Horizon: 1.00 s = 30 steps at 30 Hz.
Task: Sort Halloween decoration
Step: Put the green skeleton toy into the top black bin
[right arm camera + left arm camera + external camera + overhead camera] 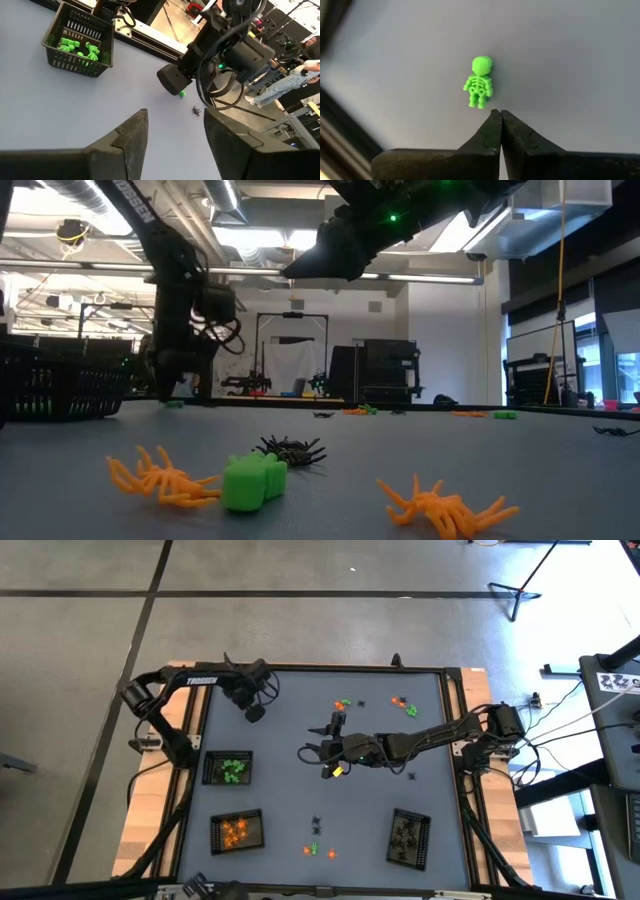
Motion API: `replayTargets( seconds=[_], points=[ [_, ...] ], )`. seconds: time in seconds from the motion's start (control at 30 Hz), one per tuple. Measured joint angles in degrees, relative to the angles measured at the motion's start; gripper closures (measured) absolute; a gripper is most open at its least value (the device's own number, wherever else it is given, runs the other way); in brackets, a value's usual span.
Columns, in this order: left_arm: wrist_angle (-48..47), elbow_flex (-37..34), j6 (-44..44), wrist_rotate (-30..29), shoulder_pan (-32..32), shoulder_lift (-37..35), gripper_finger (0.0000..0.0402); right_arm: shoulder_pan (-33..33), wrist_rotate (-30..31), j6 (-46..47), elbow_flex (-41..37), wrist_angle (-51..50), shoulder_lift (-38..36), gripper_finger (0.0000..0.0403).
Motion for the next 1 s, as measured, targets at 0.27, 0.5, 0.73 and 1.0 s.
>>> replayTargets(
  seconds=[0.27, 0.5, 0.73, 1.0],
  points=[
    [-0.57, 0.05, 0.75, 0.20, -2.22, -4.48, 0.0400, 0.00, 0.00, 0.00, 0.00, 0.07, 0.00, 0.0210],
    [2.55, 0.09, 4.40, 1.06, -0.80, -2.93, 0.0327, -0.01, -0.02, 0.00, 0.00, 0.09, 0.00, 0.0210],
    [8.77, 0.19, 6.39, 0.58, 1.59, 0.09, 0.0255, 0.00, -0.03, 0.00, 0.00, 0.05, 0.00, 0.0210],
    [7.05, 0.54, 5.31, 1.48, 4.46, 4.24, 0.0252, -0.02, -0.04, 0.00, 0.00, -1.11, 0.00, 0.0210]
  ],
)
